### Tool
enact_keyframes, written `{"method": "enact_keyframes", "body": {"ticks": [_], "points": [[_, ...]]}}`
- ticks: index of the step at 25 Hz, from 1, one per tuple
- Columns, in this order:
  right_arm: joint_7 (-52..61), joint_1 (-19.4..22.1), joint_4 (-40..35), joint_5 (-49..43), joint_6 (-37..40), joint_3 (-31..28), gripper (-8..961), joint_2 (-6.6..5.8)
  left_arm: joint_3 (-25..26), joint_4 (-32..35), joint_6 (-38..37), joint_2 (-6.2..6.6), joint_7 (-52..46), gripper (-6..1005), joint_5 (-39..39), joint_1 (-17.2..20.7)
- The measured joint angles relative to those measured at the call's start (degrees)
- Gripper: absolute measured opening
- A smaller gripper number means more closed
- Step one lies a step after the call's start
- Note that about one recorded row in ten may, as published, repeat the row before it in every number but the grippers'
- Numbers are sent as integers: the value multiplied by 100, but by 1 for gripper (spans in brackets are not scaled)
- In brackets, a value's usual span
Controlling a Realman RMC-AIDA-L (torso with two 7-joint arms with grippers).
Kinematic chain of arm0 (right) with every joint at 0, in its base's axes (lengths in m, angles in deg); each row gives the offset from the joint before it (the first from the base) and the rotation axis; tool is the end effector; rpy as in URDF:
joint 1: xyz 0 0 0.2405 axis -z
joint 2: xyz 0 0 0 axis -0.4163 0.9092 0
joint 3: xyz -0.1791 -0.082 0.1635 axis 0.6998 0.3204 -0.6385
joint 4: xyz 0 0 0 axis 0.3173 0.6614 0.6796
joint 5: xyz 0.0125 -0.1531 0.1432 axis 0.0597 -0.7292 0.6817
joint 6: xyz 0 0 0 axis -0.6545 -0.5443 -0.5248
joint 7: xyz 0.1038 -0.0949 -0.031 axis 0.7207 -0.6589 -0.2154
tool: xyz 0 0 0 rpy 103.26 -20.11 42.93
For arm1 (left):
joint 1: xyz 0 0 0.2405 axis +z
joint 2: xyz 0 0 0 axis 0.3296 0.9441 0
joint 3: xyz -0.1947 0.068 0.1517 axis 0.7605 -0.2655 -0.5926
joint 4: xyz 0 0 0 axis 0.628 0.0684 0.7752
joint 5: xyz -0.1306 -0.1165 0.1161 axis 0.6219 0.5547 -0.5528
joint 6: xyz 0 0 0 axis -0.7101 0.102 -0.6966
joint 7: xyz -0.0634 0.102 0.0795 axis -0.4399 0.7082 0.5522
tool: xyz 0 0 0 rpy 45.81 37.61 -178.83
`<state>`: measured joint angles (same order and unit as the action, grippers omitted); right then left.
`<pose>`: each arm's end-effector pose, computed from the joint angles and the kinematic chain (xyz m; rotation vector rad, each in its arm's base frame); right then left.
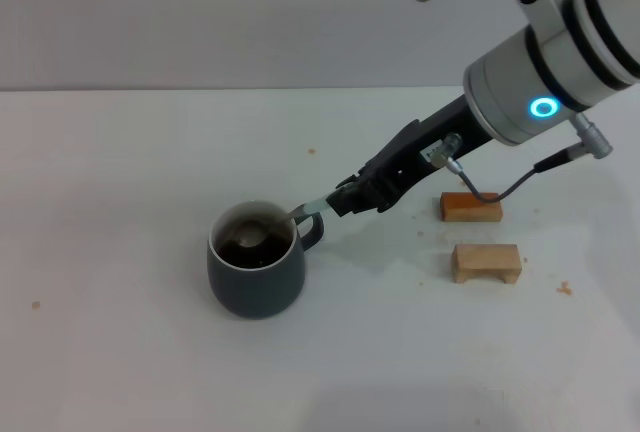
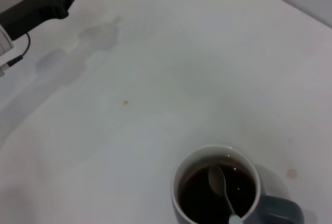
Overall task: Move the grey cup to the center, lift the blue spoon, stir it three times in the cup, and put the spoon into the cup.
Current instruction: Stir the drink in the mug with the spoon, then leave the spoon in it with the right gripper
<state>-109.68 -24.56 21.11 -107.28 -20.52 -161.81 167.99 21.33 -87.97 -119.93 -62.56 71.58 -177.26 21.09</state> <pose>0.0673 0.3717 -0.0195 -2.8916 0.7559 -0.1672 -0.4324 0.2534 0.0871 -1.2086 -0.7822 -0.4034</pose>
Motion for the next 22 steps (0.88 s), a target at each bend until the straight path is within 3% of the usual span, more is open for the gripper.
{"method": "enact_keyframes", "body": {"ticks": [22], "points": [[-252,-651,-1162,-14,359,265,158,55,-65,-244,-22,15,-17,-3,0,141]]}}
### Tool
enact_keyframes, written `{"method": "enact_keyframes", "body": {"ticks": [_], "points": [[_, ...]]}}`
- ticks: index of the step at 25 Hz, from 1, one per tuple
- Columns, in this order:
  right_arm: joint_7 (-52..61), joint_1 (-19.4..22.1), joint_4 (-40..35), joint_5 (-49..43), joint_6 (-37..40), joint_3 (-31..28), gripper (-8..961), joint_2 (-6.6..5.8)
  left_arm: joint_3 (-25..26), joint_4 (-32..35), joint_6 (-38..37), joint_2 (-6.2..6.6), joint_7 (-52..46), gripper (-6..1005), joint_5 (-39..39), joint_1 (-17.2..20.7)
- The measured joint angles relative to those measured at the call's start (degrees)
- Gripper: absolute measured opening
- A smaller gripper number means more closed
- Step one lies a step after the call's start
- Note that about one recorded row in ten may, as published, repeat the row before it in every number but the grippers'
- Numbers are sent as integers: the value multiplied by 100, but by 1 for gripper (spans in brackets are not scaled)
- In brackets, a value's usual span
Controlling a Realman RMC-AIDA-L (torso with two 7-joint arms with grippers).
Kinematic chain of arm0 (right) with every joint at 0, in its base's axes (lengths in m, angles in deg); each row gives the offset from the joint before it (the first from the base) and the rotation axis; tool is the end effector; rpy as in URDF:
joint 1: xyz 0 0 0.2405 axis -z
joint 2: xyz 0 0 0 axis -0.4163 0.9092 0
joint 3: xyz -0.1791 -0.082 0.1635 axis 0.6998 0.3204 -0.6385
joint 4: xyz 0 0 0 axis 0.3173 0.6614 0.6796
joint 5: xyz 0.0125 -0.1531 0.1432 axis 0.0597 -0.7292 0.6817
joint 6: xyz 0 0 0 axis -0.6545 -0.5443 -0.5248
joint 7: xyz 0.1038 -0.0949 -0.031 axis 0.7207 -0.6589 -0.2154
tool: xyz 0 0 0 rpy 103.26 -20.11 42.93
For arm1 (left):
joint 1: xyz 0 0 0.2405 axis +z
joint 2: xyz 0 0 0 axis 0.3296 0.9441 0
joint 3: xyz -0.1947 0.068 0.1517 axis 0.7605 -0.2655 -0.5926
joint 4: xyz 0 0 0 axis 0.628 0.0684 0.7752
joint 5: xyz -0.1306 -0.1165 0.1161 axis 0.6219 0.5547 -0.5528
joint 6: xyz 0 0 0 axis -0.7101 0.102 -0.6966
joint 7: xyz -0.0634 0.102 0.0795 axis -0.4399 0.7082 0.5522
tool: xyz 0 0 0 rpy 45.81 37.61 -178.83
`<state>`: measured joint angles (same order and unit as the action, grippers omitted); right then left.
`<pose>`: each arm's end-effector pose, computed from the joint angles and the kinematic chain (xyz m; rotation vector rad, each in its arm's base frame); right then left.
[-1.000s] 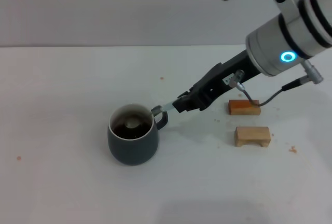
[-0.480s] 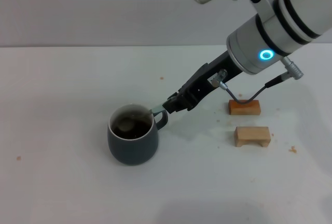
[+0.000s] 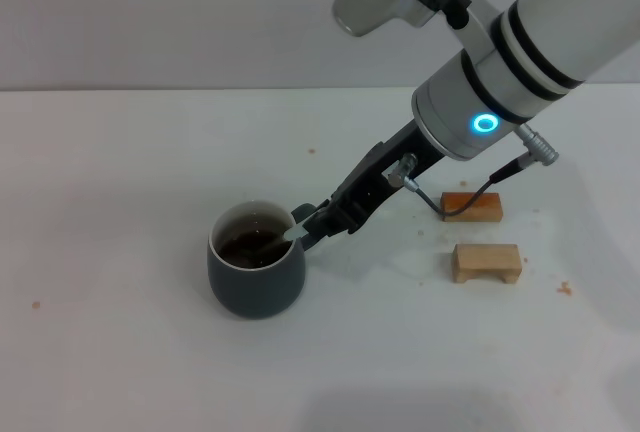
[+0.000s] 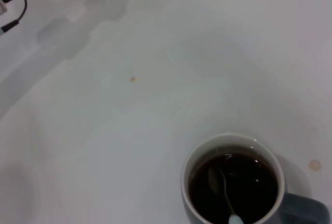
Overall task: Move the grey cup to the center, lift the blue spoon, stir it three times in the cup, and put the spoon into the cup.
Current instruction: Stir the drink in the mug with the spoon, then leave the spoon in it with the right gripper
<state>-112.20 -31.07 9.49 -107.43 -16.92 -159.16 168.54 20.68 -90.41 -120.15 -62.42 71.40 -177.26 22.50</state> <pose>0.0635 0.3801 -0.0501 -2.9378 0.7344 -0.2798 -0.4274 0.2518 0.0915 -1.2081 -0.7621 -0.4222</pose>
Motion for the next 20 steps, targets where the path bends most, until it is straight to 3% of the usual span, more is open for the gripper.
{"method": "enact_keyframes", "body": {"ticks": [13,20], "points": [[-48,-201,-510,-101,543,121,170,-31,0,-39,-96,-12,-23,-3,0,16],[-86,-332,-632,-239,360,65,177,-73,0,-38,-199,-46,-46,-3,0,60]]}}
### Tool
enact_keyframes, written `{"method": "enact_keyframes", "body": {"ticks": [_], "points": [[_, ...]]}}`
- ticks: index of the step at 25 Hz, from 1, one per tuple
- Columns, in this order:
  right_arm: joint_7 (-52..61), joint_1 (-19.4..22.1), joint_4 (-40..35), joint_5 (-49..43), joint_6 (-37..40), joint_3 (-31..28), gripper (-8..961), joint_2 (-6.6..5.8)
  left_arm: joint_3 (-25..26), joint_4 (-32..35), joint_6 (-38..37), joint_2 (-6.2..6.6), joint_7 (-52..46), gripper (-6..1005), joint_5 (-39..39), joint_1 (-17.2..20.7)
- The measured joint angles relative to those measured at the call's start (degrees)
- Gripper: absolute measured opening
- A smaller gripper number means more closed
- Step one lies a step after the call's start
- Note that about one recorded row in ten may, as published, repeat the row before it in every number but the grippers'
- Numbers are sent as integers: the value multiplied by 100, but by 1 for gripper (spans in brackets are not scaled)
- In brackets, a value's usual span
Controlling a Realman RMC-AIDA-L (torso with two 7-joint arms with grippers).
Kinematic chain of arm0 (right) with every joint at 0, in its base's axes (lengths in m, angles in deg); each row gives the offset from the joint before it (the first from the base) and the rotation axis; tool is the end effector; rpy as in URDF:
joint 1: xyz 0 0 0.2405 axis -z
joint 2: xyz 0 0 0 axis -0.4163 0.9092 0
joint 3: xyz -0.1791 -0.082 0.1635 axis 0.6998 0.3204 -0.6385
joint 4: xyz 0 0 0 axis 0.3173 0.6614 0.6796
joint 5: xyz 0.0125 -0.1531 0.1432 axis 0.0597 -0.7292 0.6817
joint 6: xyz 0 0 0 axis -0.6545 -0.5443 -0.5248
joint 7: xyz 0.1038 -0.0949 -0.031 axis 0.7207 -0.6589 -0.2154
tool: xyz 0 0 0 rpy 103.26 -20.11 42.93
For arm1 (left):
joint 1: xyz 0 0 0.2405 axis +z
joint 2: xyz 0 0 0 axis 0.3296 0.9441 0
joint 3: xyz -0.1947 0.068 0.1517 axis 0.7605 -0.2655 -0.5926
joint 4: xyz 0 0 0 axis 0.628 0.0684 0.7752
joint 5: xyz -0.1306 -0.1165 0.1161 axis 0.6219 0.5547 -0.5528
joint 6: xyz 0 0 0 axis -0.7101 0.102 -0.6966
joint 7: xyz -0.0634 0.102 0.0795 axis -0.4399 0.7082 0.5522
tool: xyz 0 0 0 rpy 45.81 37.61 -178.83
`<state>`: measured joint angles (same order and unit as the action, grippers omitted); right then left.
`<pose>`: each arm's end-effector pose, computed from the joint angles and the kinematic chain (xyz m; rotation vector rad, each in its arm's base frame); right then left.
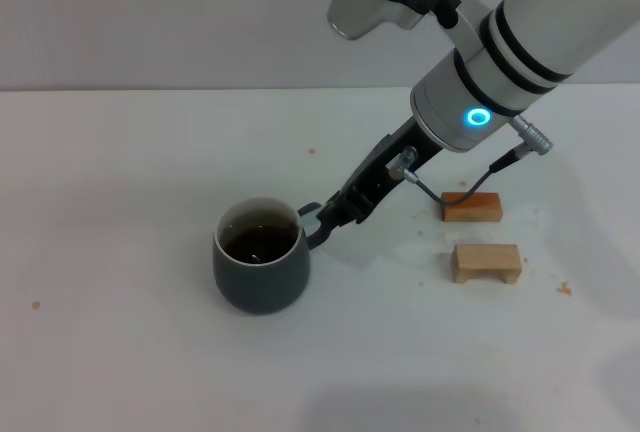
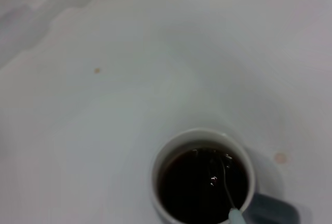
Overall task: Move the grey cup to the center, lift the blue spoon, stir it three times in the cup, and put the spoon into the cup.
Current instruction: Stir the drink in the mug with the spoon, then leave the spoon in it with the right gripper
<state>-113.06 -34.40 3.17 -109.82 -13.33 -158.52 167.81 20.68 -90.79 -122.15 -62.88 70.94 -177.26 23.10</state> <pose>0.0697 0.3953 -0.0556 -2.8834 0.7196 -0.3512 -0.4233 0.2494 0.0922 -1.1943 -0.7446 -0.4528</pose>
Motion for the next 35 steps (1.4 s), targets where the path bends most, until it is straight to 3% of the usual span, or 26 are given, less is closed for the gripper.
{"method": "enact_keyframes", "body": {"ticks": [6,20,35], "points": [[27,-34,339,129,-473,-113,183,10,1,1,-44,-31,-3,-3,0,2],[65,-170,257,-310,-66,-214,196,14,0,3,-110,-64,-6,-3,0,9],[123,-237,322,-22,-531,-229,210,51,16,30,-196,-42,-15,-3,0,9]]}}
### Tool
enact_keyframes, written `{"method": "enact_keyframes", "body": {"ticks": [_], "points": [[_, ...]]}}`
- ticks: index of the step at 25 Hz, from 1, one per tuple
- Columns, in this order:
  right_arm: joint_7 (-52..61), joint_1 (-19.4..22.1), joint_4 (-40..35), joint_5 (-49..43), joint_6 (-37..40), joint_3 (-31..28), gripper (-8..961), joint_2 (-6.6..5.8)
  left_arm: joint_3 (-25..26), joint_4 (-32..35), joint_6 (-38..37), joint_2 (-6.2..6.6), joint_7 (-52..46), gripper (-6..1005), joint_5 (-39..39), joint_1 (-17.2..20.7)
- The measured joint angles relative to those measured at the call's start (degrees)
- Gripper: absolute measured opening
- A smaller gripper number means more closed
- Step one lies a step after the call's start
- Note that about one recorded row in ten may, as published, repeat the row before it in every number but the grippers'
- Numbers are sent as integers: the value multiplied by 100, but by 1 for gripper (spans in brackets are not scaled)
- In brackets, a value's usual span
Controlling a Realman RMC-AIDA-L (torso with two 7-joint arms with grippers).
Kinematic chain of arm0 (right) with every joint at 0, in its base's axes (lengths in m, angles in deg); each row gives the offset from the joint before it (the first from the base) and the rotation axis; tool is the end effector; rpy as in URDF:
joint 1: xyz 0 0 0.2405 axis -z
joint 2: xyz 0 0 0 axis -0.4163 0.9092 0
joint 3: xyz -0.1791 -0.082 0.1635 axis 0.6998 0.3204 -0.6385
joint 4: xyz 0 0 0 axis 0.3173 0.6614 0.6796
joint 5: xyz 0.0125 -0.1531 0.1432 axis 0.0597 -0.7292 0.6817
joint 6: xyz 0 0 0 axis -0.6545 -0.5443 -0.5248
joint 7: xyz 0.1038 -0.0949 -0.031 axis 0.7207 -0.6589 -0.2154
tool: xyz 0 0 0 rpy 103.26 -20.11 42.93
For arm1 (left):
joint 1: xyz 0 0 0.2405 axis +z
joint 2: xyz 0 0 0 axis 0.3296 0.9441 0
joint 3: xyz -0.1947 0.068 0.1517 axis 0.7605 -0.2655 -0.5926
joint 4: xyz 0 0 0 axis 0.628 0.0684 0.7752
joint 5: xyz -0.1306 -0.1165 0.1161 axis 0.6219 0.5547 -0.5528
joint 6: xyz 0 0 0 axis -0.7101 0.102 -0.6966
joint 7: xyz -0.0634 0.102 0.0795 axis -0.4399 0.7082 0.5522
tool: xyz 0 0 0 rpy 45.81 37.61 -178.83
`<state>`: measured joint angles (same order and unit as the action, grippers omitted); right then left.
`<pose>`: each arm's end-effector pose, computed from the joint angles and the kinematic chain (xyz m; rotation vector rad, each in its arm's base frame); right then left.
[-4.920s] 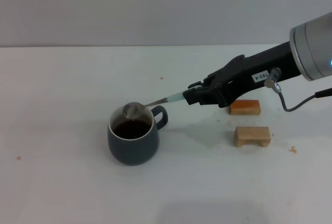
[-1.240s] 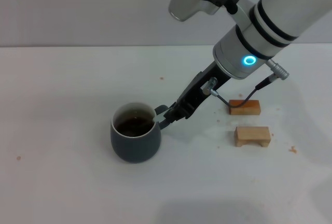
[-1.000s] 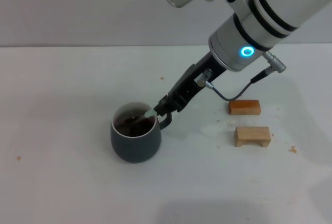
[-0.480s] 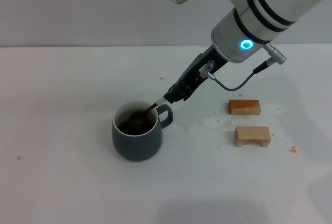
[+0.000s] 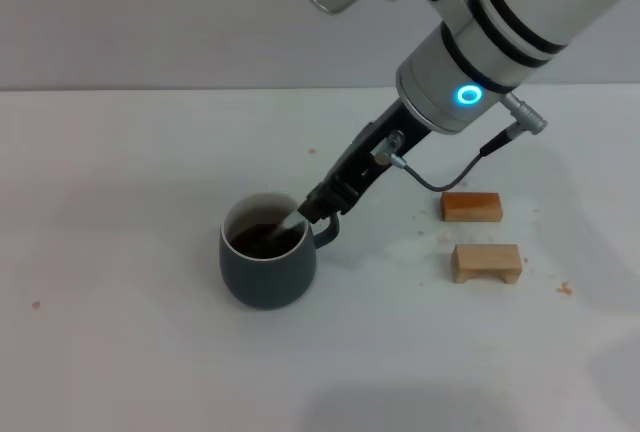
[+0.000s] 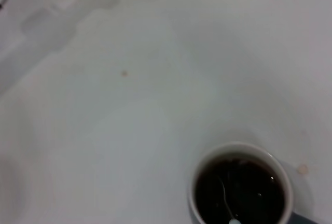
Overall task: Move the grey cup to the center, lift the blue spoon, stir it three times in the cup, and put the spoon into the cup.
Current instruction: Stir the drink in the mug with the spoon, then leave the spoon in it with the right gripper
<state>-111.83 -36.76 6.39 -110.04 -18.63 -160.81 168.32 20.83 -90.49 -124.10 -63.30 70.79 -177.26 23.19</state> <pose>0.0445 0.3886 -0.0479 -2.9328 0.6806 -0.3547 -0.4203 0.2481 0.0921 -1.1836 -0.7272 -0.4752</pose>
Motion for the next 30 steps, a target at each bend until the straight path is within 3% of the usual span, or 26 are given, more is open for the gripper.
{"method": "enact_keyframes", "body": {"ticks": [9,19,30], "points": [[4,-37,-49,-84,402,-24,218,7,-14,-27,-54,15,0,-3,0,18],[76,-31,-41,-288,148,22,228,2,-15,-4,-54,26,0,-3,0,5],[-37,9,-115,122,427,116,238,41,-16,-23,-55,36,0,-3,0,27]]}}
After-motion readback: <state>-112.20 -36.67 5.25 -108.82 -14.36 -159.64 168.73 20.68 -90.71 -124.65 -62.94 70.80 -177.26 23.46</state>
